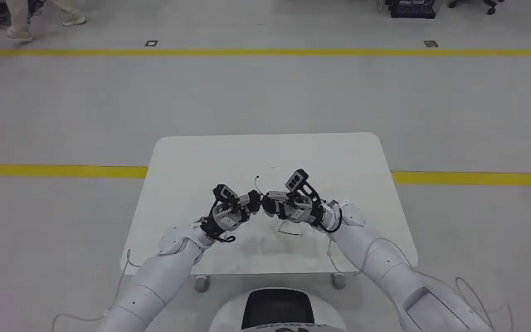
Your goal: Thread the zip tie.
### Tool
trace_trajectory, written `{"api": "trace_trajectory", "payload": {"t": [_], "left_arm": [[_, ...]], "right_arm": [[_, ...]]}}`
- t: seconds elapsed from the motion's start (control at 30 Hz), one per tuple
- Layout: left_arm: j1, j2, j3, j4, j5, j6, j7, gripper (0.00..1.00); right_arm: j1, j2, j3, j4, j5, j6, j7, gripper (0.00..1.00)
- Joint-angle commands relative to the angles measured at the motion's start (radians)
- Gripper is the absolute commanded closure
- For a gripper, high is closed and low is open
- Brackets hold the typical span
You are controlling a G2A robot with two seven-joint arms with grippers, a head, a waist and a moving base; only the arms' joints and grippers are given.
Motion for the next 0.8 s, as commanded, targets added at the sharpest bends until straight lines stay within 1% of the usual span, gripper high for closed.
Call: {"api": "trace_trajectory", "payload": {"t": [0.0,0.2,0.27,0.33,0.37,0.77], "left_arm": [[0.001,0.0,-0.002,-0.001,0.001,0.001,0.0,1.0],[0.002,-0.001,-0.001,-0.001,0.006,0.006,-0.001,1.0],[0.002,-0.002,0.0,-0.001,0.008,0.007,0.0,1.0],[0.001,-0.002,0.0,0.0,0.009,0.007,0.0,1.0],[0.001,-0.002,0.0,0.0,0.01,0.008,0.0,1.0],[0.008,-0.003,-0.009,-0.003,0.012,0.007,-0.001,1.0]], "right_arm": [[0.001,-0.001,0.002,0.004,-0.001,-0.001,0.0,0.82],[0.001,-0.005,0.006,0.008,-0.005,0.0,0.0,0.85],[0.001,-0.006,0.007,0.01,-0.008,0.0,0.0,0.89],[0.001,-0.006,0.009,0.011,-0.009,0.0,0.0,0.95],[0.001,-0.006,0.01,0.012,-0.01,0.0,0.0,1.0],[0.004,-0.008,0.027,0.024,-0.025,0.0,0.0,1.0]]}}
